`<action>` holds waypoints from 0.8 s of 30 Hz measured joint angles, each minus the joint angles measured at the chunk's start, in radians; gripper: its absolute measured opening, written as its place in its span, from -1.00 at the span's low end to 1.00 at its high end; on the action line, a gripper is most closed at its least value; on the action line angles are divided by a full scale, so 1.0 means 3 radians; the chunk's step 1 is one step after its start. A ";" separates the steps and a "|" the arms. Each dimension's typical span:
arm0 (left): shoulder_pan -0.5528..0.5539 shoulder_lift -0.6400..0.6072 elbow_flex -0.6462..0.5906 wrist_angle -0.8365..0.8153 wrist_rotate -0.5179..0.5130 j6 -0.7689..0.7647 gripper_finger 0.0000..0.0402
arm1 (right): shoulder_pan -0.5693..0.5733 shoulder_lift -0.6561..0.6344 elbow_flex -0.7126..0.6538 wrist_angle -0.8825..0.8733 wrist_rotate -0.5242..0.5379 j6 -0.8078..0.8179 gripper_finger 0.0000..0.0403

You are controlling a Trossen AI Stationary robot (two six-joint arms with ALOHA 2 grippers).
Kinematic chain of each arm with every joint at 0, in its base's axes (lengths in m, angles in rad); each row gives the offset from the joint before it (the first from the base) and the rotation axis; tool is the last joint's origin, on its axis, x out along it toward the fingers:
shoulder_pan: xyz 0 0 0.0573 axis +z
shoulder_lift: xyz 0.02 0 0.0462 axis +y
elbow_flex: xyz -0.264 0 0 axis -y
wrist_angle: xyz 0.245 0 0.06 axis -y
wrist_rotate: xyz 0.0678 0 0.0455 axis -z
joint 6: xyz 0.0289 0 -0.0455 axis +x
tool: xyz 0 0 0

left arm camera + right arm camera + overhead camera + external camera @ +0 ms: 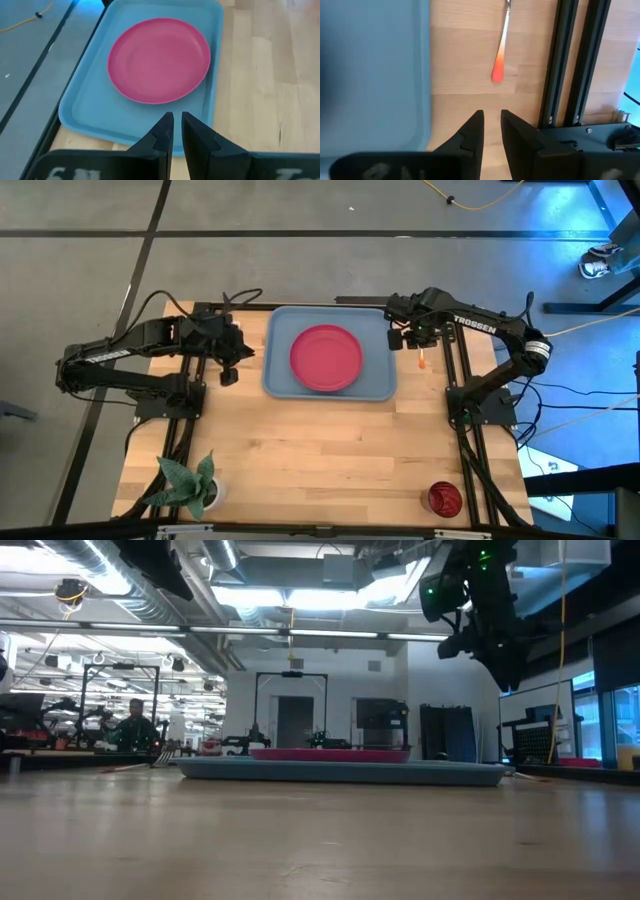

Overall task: Pick and place plate/cup/fork/spoon on tray
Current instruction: Put the orange spoon on the blue serving tray at the right of the pink plate

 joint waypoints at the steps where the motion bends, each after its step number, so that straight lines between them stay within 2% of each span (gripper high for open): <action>1: 0.0000 0.0000 0.0000 0.0000 -0.0014 -0.0029 -0.85 | 0.0000 0.0000 0.0000 0.0000 -0.0001 -0.0002 -0.65; 3: 0.0000 0.0000 0.0000 0.0000 -0.0026 -0.0047 -0.85 | 0.0000 0.0000 0.0000 -0.0001 -0.0005 -0.0077 -0.65; 6: 0.0000 0.0000 0.0000 0.0000 -0.0026 -0.0048 -0.85 | 0.0016 0.0000 0.0000 -0.0001 -0.0085 -0.0488 -0.65; 11: 0.0000 0.0001 0.0000 0.0001 -0.0028 -0.0084 -0.85 | 0.0146 -0.0006 0.0000 -0.0054 -0.0678 -0.1099 -0.65; 14: 0.0000 0.0001 0.0000 0.0002 -0.0076 -0.0170 -0.85 | 0.0196 -0.0008 0.0000 -0.0082 -0.0639 -0.1130 -0.65; 17: 0.0000 0.0001 0.0000 0.0003 -0.0077 -0.0214 -0.85 | 0.0176 -0.0010 0.0000 -0.0043 -0.0503 -0.0980 -0.65; 22: 0.0000 0.0001 0.0000 0.0007 -0.0079 -0.0231 -0.85 | -0.0004 -0.0009 0.0000 0.0296 -0.0081 -0.0072 -0.65; 24: 0.0000 0.0003 0.0000 0.0008 -0.0080 -0.0289 -0.85 | -0.0087 -0.0009 0.0000 0.0419 -0.0003 0.0089 -0.65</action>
